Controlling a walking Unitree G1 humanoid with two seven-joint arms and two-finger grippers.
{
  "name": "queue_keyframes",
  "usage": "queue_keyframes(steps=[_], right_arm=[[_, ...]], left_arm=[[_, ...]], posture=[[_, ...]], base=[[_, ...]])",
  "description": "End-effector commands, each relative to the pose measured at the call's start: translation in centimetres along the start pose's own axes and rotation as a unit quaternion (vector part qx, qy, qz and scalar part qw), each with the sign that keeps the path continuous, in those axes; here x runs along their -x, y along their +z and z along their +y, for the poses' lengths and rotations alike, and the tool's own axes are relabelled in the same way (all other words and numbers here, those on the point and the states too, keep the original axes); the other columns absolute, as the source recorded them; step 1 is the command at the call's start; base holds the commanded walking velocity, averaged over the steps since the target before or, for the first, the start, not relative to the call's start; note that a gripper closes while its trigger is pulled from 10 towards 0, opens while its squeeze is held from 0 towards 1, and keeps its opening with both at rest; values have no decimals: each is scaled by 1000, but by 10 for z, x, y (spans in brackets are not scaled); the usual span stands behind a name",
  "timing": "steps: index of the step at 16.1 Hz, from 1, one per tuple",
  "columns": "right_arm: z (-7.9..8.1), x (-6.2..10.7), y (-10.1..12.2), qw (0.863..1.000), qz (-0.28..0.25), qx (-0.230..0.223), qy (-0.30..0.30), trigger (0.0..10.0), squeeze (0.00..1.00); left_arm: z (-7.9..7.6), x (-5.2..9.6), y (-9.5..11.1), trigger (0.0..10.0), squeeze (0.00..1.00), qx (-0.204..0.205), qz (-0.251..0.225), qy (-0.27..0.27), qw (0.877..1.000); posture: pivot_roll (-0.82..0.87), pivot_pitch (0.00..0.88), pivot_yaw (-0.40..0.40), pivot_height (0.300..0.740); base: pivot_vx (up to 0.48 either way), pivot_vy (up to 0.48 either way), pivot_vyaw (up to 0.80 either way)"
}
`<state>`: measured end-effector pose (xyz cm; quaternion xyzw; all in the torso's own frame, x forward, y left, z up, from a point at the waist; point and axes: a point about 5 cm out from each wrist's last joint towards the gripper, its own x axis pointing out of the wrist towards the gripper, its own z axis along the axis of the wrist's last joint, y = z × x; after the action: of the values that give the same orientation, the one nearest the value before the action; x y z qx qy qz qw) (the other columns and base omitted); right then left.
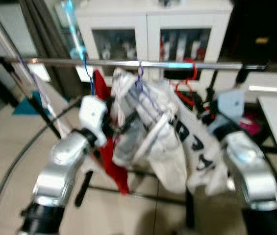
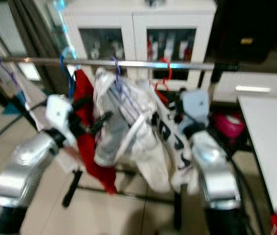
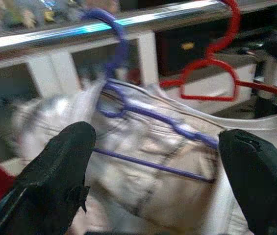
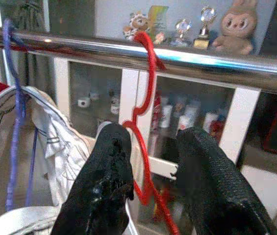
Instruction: Hang hanger
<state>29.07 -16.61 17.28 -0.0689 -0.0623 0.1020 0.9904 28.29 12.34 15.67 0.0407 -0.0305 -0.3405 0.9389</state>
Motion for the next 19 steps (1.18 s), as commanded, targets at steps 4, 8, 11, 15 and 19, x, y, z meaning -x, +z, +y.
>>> queue_keyframes(steps=[4, 8, 11, 15, 19], right_arm=[[5, -9, 7, 995, -14, -21, 92, 10000, 1000], [-6, -28, 0, 989, 56, 23, 136, 10000, 1000], [-14, -43, -5, 986, 94, 30, 137, 10000, 0], [-12, -55, -17, 972, 126, 20, 198, 10000, 0], [-26, -72, -22, 978, 148, 6, 144, 10000, 0]], left_arm=[[-4, 14, -7, 10000, 0, 18, 37, -65, 997], [-3, 26, -11, 10000, 0, 14, 60, -111, 992], [-7, 30, -10, 10000, 0, 19, 61, -136, 989], [-15, 34, -13, 10000, 0, 32, 69, -165, 983], [-17, 34, -14, 10000, 0, 32, 72, -168, 983]], posture=[[-99, 20, 87, 740], [-94, 30, 90, 740], [-92, 24, 87, 740], [-88, 26, 84, 740], [-84, 21, 83, 740]], base=[[0, 0, 0], [0, 0, 0], [0, 0, 0], [0, 0, 0], [0, 0, 0]])
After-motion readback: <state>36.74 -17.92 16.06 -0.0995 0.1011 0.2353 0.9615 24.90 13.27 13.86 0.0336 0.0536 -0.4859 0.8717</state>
